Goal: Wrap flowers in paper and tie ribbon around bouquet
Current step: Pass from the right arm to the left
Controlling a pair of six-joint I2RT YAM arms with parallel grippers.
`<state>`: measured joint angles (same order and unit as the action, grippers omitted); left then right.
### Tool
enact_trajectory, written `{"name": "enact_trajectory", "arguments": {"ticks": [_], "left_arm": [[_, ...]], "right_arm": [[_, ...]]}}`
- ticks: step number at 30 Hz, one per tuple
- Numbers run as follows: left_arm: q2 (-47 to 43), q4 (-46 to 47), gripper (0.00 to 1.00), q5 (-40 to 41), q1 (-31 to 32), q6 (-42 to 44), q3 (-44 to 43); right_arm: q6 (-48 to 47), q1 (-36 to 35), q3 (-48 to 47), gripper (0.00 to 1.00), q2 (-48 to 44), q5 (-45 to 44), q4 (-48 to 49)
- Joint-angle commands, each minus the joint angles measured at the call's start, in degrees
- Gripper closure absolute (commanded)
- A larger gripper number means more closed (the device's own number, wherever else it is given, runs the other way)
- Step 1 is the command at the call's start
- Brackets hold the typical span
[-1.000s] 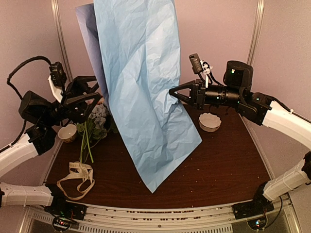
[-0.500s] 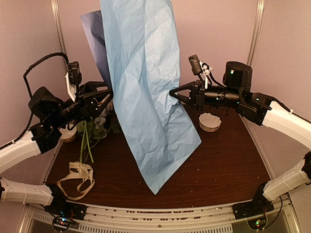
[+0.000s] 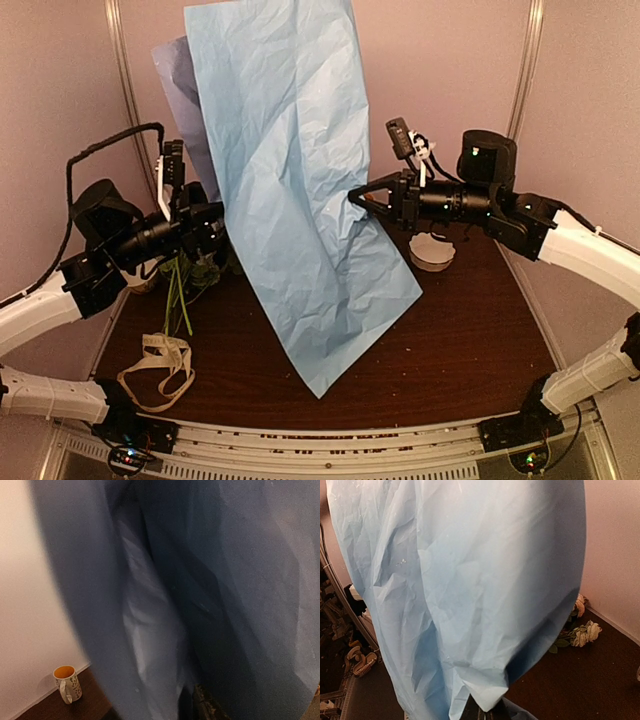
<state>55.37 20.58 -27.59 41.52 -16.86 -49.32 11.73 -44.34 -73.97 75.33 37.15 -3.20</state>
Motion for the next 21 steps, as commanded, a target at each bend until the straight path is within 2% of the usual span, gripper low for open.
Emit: {"name": "enact_trajectory", "arguments": {"ticks": [1,2,4,6,10,15,18,21], "left_arm": [[1.3,-1.2,0.72,-0.7,2.3,3.7,-2.0],[1.4,-1.2,0.82,-0.2,2.5,3.5,-2.0],[1.6,-1.7,0.98,1.9,2.6,2.7,-2.1],[1.5,-4.2,1.00,6.9,2.6,1.7,-2.5],[1.7,-15.1,1.00,21.4,2.6,-0.1,-4.8],[4.4,-30.2,1.00,32.9,2.6,-0.1,-10.5],[5.8,-33.9,1.00,36.9,2.9,-0.3,-12.5],[6.4,-33.5,1.00,37.1,3.2,-1.2,-12.8]], "right_arm": [[-1.0,-0.3,0.3,1.00,0.4,-2.2,0.3],[-0.7,-0.3,0.1,0.95,0.6,-3.5,-0.3],[-0.3,-0.2,-0.6,0.70,1.1,-8.5,-2.7],[0.2,-0.2,-2.0,0.48,1.9,-15.4,-6.4],[1.7,0.3,-3.7,0.19,2.3,-27.3,-12.6],[4.5,0.4,-4.5,0.12,1.7,-39.0,-18.1],[5.1,-1.4,-5.4,0.15,1.0,-42.1,-19.2],[0.6,-8.3,-4.9,0.16,0.6,-47.6,-14.9]]}}
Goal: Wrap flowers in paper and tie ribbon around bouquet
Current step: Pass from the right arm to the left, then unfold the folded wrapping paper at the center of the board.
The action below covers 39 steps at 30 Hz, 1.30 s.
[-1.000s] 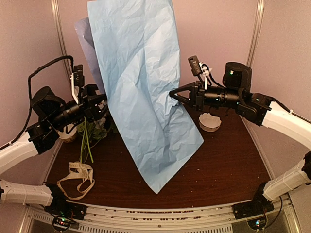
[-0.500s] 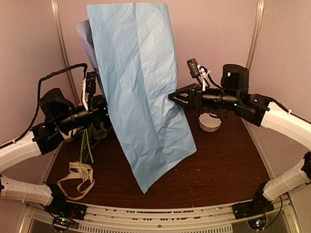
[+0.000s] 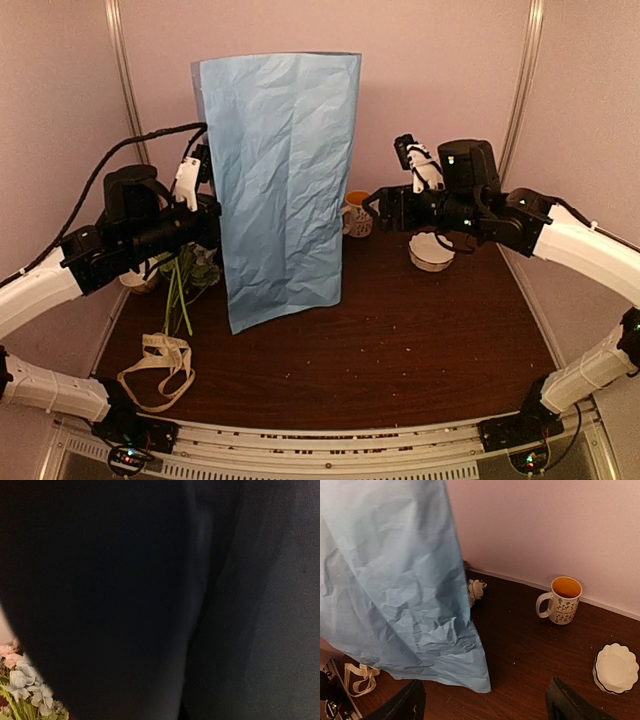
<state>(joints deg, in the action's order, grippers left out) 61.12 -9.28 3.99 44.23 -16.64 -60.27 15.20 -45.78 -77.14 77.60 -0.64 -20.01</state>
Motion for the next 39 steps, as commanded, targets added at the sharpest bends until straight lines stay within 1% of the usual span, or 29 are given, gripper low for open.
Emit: {"name": "enact_trajectory", "arguments": {"ticks": [1,3,6,8,9,12,18,20,23,25,27,28,30,32,34,35,37,39], "left_arm": [[0.7,-3.1,1.00,4.8,0.6,-1.7,-1.6],[0.9,-1.4,1.00,2.5,0.7,-1.9,-1.4],[1.3,1.0,1.00,-2.3,1.0,-1.8,-1.3],[1.4,2.1,1.00,-4.3,1.3,-1.6,-1.4],[1.5,2.4,1.00,-4.8,1.4,-1.5,-1.5],[1.6,2.8,1.00,-5.6,1.6,-1.3,-1.2],[1.9,4.4,1.00,-6.7,1.8,-0.8,-0.7],[1.3,5.5,1.00,-6.4,1.7,-0.4,0.1],[0.9,5.4,1.00,-7.9,1.9,0.8,0.1],[1.1,4.8,1.00,-9.3,1.9,1.5,0.0],[1.0,4.5,1.00,-9.9,2.2,2.2,0.2],[1.0,4.4,1.00,-10.0,2.3,2.6,0.2],[0.7,3.9,1.00,-9.8,2.5,2.9,0.5],[-0.1,3.4,1.00,-9.3,2.4,3.3,0.7],[-1.2,2.7,1.00,-9.0,2.4,4.2,0.9],[-1.8,2.3,1.00,-8.9,2.4,4.7,1.1],[-2.8,1.1,1.00,-8.4,2.4,4.9,0.9],[-3.3,-1.6,1.00,-7.8,2.4,4.5,-0.3]], "right_arm": [[-4.2,-9.5,-1.7,0.15,-1.2,-10.4,3.9],[-5.1,-13.4,-2.2,0.15,0.3,-7.8,8.0],[-1.9,-15.0,-3.7,0.16,4.8,0.7,13.8],[-1.2,-15.9,-6.9,0.17,8.3,4.8,14.9],[-1.5,-16.5,-8.5,0.17,9.6,5.3,14.3],[-1.7,-17.7,-10.8,0.16,11.9,6.0,14.4],[3.2,-18.0,-11.9,0.11,14.1,6.1,18.3],[2.9,-18.1,-12.5,0.10,14.3,5.7,18.4],[1.8,-18.1,-14.1,0.06,14.6,6.4,17.4],[1.4,-18.2,-15.8,0.05,14.8,4.9,15.9],[1.6,-18.2,-17.0,0.06,15.0,0.5,14.2],[1.9,-18.2,-17.7,0.08,15.2,-2.6,13.0],[2.4,-18.2,-18.5,0.15,15.3,-9.8,9.4],[2.9,-18.1,-18.1,0.29,14.8,-16.6,7.2],[3.1,-17.7,-16.1,0.47,13.3,-21.8,6.7],[3.3,-17.4,-15.0,0.57,12.6,-23.0,6.9],[3.7,-16.2,-13.2,0.80,11.0,-23.2,7.1],[4.3,-14.9,-11.9,0.99,9.5,-23.2,6.5]]}}
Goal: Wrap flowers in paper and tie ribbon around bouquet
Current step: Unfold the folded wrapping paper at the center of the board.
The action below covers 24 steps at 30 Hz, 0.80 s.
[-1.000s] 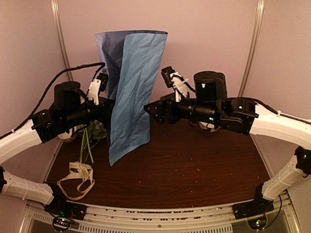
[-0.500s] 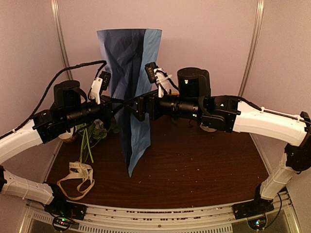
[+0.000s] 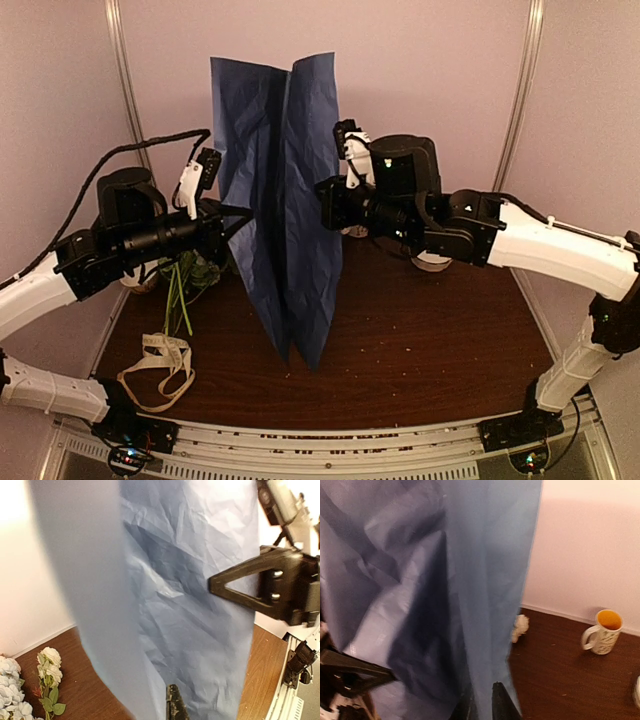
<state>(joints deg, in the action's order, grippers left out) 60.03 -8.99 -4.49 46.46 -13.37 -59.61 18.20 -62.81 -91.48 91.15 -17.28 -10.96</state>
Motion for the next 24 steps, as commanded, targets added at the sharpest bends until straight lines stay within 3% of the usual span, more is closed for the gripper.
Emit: {"name": "enact_trajectory", "arguments": {"ticks": [1,7,13,21,24], "left_arm": [[-2.3,-3.7,1.00,0.9,0.1,1.0,-1.8],[-1.7,-19.3,1.00,2.9,0.0,2.4,-9.6],[0.0,-34.3,1.00,11.9,-1.9,3.3,-18.7],[3.4,-46.7,1.00,12.6,-2.7,5.2,-31.5],[4.1,-49.6,1.00,12.9,-2.8,6.2,-33.4]], "right_arm": [[1.4,3.0,3.1,1.00,-4.8,-6.6,-3.2],[2.0,10.4,8.4,1.00,-12.6,4.0,-7.5],[4.5,18.9,8.8,1.00,-18.5,15.9,-24.1],[3.3,19.9,2.7,1.00,-20.3,26.3,-45.0],[4.4,19.9,4.2,1.00,-22.0,28.9,-47.6]]}}
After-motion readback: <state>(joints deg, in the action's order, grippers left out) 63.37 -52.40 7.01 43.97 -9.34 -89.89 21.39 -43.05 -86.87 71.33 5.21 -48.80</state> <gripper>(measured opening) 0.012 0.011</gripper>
